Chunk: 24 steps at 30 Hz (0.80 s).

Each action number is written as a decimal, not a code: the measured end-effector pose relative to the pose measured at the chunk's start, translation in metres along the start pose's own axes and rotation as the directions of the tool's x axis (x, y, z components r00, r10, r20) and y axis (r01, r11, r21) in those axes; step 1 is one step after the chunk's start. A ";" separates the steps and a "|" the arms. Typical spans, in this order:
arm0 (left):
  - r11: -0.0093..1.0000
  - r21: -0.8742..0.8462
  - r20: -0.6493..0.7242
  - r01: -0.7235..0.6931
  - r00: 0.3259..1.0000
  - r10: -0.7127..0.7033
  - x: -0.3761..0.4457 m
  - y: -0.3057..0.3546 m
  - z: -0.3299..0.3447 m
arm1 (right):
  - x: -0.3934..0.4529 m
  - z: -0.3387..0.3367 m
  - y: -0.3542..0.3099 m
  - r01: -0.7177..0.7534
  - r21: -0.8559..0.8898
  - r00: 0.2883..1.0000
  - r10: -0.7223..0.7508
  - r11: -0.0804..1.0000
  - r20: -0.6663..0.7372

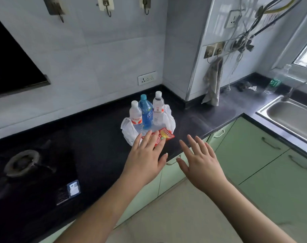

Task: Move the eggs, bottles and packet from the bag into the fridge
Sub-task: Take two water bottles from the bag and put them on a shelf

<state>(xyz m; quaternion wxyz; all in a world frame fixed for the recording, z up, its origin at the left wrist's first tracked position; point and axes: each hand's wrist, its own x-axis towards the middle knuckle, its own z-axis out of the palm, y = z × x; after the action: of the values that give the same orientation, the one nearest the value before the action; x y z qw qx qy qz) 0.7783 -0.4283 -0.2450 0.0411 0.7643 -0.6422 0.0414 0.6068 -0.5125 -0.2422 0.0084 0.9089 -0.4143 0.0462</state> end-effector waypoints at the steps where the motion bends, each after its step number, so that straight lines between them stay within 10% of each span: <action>1: 1.000 -0.008 0.011 -0.006 1.000 0.007 0.008 -0.003 0.003 | 0.007 0.004 0.002 0.000 0.004 1.000 0.000 1.000 0.004; 24: 0.948 -0.042 0.182 0.315 0.935 -0.303 0.160 -0.021 0.101 | 0.196 0.088 0.084 0.323 0.161 0.942 -0.334 0.933 0.047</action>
<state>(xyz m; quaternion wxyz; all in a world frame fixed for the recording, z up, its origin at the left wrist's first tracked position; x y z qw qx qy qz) 0.8274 -0.5934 -0.3265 0.0178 0.8545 -0.5162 -0.0549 0.6783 -0.7201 -0.3140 -0.0681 0.9644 -0.2520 0.0420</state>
